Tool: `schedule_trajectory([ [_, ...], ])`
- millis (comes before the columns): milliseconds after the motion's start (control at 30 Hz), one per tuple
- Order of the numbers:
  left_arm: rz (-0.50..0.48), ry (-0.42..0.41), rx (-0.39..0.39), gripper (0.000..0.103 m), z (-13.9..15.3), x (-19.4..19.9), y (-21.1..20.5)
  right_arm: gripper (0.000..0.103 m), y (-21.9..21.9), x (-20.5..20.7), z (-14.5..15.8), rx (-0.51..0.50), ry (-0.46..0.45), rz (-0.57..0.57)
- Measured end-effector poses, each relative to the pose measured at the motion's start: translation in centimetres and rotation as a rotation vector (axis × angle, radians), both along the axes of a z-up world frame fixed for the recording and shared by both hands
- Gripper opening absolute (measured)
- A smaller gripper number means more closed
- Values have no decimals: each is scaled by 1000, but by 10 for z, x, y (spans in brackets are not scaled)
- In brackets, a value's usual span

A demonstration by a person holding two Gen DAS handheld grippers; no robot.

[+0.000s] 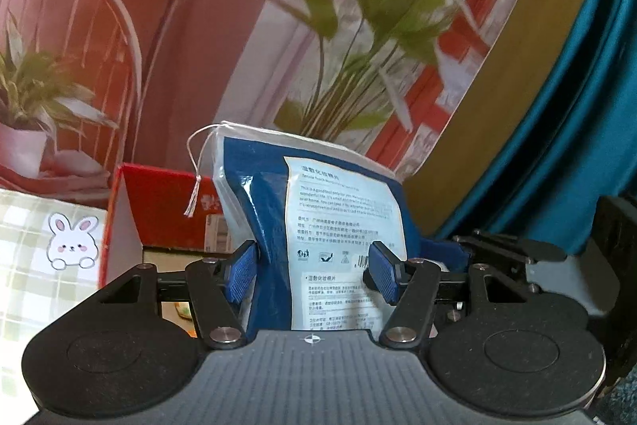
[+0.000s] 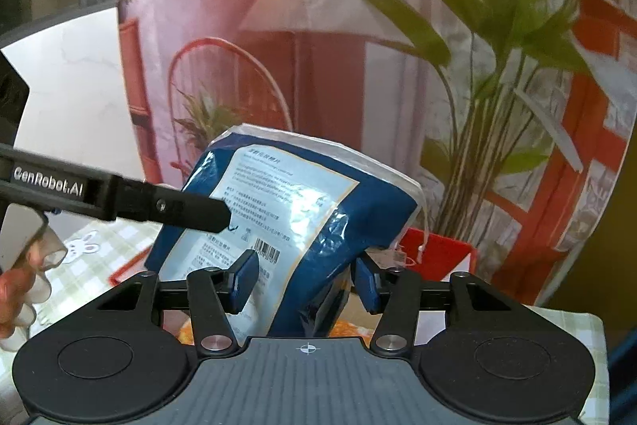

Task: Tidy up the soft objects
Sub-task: 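Carry the pouch with the left tool into the red box and release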

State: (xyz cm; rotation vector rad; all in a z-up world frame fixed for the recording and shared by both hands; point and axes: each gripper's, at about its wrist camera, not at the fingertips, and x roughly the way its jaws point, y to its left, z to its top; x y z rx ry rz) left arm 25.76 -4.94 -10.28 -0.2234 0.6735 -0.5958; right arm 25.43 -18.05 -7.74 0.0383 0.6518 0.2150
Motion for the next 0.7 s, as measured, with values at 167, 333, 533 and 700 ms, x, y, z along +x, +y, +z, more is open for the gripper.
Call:
schedule_trajectory([
  [167,-10,70,14,63,-23,18,-12,48,-13,18,-23,9,66,-39],
  [333,-11,139,27,63,-44,32,-18,48,-19,28,-48,13,147,-75],
  [533,-13,193,60,63,-64,38,-23,47,-15,38,-67,-23,222,-85],
  [700,-16,218,71,63,-73,39,-31,47,-14,41,-77,-49,274,-105],
])
